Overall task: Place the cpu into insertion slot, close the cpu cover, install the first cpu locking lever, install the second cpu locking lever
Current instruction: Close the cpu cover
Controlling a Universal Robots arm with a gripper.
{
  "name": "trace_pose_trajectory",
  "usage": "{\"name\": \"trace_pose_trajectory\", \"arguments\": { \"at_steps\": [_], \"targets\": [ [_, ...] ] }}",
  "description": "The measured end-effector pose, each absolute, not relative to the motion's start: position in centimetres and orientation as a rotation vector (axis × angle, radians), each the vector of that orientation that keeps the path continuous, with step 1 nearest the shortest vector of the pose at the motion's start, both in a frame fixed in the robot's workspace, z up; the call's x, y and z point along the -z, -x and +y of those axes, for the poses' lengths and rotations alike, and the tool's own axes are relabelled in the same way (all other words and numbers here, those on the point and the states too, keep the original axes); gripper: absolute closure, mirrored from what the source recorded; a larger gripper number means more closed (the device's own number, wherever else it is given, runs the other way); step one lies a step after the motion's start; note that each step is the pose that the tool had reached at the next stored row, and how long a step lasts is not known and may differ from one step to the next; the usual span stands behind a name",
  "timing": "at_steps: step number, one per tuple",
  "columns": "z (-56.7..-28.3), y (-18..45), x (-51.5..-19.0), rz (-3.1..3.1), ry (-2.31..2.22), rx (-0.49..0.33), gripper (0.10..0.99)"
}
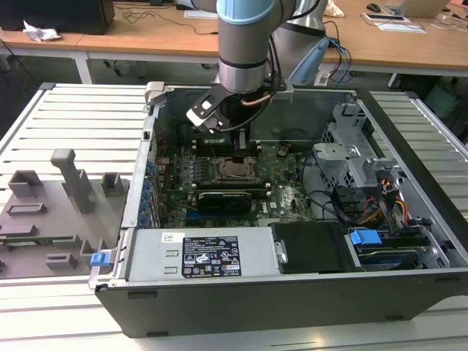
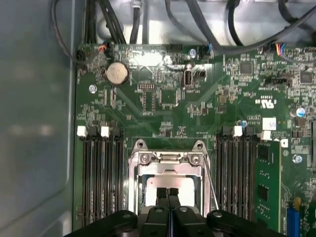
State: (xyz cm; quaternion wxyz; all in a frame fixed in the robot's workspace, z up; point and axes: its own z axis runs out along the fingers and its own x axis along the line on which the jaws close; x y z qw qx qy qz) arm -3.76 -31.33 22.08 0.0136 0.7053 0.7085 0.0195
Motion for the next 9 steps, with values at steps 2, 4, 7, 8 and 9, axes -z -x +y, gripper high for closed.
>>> {"name": "trace_pose_trajectory", "arguments": {
  "at_steps": [2, 4, 7, 8, 9],
  "targets": [
    [-31.3, 4.0, -21.8, 2.208, -2.196, -0.061, 0.980],
    [-31.3, 4.5, -21.6, 2.212, -2.193, -0.062, 0.980],
    [-31.3, 5.3, -21.3, 2.217, -2.189, -0.063, 0.980],
    [-31.3, 5.5, -21.1, 2.218, -2.188, -0.063, 0.980],
    [-31.3, 5.6, -21.1, 2.219, -2.187, -0.064, 0.980]
  ]
}}
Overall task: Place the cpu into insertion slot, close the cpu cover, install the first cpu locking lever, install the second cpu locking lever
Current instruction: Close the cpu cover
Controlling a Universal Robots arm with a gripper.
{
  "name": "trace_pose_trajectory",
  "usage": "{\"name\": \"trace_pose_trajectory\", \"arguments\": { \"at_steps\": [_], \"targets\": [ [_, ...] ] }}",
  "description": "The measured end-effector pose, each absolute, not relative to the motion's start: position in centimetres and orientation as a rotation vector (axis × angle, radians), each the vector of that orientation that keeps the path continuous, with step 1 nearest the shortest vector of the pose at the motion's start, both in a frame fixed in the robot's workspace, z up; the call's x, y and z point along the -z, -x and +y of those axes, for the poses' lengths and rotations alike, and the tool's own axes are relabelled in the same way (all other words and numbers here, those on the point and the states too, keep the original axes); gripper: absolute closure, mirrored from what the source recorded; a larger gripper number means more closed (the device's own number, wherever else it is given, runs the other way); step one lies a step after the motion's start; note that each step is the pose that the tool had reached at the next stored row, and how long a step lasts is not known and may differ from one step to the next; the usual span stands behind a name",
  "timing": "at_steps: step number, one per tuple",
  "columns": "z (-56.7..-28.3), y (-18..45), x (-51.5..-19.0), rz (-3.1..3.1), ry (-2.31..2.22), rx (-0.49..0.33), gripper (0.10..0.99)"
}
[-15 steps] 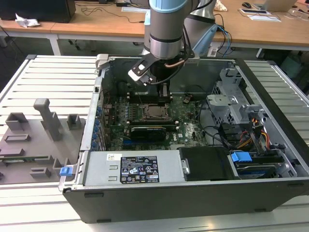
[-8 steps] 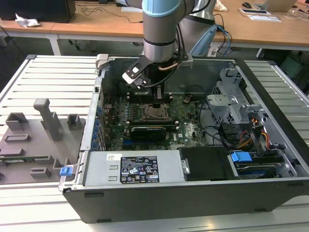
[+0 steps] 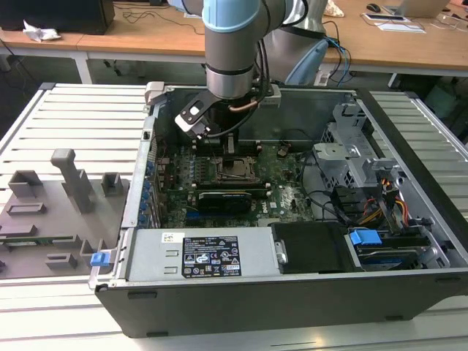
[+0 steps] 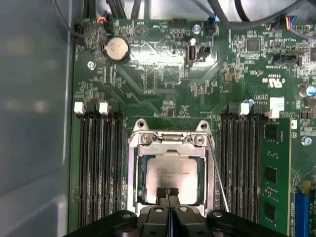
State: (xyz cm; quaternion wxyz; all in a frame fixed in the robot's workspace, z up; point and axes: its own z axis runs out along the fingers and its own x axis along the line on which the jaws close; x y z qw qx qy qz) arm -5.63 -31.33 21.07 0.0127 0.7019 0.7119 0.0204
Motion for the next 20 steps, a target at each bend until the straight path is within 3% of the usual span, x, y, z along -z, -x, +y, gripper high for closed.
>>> {"name": "trace_pose_trajectory", "arguments": {
  "at_steps": [20],
  "targets": [
    [-31.3, 4.1, -20.8, 2.221, -2.187, -0.062, 0.980]
  ]
}}
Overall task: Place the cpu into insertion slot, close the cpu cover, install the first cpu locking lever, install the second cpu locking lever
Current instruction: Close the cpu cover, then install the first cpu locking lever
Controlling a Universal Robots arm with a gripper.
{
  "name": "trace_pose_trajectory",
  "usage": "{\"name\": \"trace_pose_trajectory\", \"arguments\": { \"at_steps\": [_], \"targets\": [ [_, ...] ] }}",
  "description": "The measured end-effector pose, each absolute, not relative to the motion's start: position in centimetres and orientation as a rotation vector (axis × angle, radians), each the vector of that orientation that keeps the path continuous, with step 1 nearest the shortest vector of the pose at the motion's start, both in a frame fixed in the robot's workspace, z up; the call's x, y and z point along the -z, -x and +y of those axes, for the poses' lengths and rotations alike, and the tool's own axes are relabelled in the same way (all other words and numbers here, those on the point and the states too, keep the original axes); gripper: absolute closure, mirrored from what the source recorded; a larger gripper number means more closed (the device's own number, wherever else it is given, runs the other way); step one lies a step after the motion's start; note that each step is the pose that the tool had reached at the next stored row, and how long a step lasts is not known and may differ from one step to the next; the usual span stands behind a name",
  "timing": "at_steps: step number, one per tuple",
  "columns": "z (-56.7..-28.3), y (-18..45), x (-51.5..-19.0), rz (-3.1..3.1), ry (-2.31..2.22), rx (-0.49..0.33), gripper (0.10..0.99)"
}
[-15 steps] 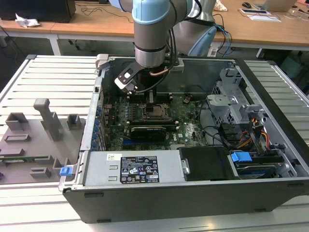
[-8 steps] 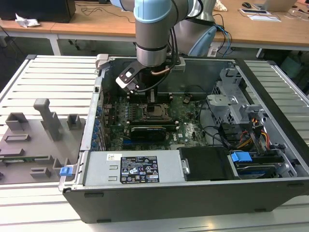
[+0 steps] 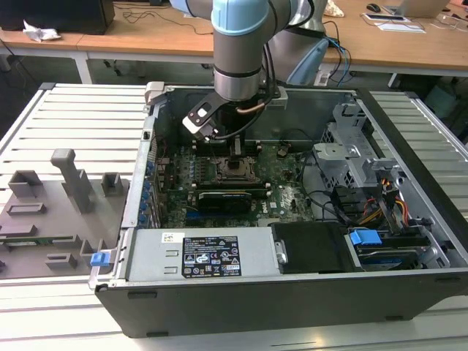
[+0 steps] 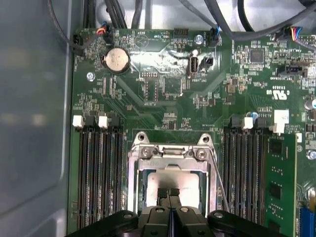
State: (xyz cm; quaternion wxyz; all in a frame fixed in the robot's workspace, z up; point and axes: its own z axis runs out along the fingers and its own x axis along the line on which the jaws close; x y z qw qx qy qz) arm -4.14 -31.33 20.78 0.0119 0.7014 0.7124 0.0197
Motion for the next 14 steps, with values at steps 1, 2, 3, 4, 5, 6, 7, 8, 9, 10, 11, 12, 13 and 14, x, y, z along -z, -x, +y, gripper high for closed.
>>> {"name": "trace_pose_trajectory", "arguments": {
  "at_steps": [1, 2, 3, 4, 5, 6, 7, 8, 9, 10, 11, 12, 13, 14],
  "targets": [
    [-31.33, 4.05, -20.78, 2.221, -2.187, -0.062, 0.980],
    [-31.33, 3.93, -20.78, 2.221, -2.187, -0.062, 0.980],
    [-31.33, 3.77, -20.78, 2.221, -2.187, -0.062, 0.980],
    [-31.33, 3.67, -20.78, 2.221, -2.187, -0.062, 0.980],
    [-31.33, 3.66, -20.78, 2.221, -2.187, -0.062, 0.980],
    [-31.32, 3.65, -20.86, 2.221, -2.187, -0.061, 0.980],
    [-31.32, 3.65, -20.90, 2.221, -2.187, -0.062, 0.980],
    [-31.33, 3.65, -20.93, 2.221, -2.187, -0.061, 0.980],
    [-31.33, 3.65, -20.95, 2.221, -2.187, -0.061, 0.980],
    [-31.33, 3.65, -20.98, 2.221, -2.187, -0.061, 0.980],
    [-31.33, 3.65, -21.06, 2.221, -2.187, -0.061, 0.980],
    [-31.32, 3.65, -21.18, 2.221, -2.187, -0.061, 0.980],
    [-31.33, 3.65, -21.35, 2.221, -2.187, -0.061, 0.980],
    [-31.33, 3.65, -21.54, 2.221, -2.187, -0.061, 0.980]
  ]
}}
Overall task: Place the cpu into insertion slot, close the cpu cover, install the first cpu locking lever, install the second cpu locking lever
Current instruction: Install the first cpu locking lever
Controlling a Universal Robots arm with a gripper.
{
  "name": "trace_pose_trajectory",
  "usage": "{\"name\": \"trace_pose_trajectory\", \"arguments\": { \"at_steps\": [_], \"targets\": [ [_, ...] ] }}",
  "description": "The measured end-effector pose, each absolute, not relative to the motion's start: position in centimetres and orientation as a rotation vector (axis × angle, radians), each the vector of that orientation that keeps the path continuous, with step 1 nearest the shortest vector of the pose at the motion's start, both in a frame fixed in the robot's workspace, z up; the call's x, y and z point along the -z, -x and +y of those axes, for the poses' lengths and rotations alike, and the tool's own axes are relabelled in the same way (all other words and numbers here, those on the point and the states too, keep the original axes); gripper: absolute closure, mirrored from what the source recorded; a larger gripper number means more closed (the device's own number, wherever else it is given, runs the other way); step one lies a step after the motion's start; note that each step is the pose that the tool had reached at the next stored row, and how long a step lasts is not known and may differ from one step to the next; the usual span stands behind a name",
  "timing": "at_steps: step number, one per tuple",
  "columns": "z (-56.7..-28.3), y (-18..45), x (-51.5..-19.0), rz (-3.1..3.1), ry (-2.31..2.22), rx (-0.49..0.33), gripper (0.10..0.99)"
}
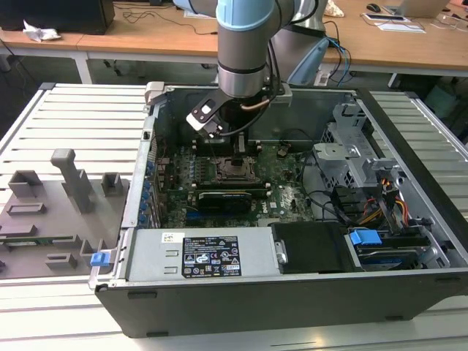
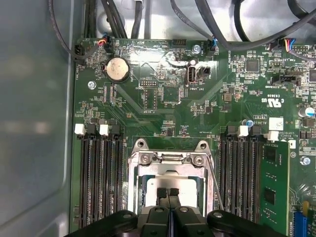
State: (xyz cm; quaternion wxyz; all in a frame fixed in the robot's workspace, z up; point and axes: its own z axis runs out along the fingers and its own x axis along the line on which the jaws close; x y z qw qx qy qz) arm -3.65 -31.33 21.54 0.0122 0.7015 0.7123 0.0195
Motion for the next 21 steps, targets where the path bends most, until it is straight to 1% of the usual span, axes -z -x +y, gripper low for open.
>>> {"name": "trace_pose_trajectory", "arguments": {
  "at_steps": [3, 6, 14, 21],
  "targets": [
    [-31.3, 3.7, -21.8, 2.221, -2.187, -0.061, 0.980],
    [-31.3, 3.7, -23.0, 2.221, -2.187, -0.061, 0.980],
    [-31.3, 3.6, -24.8, 2.220, -2.187, -0.060, 0.980],
    [-31.3, 3.7, -27.4, 2.219, -2.187, -0.060, 0.980]
  ]
}}
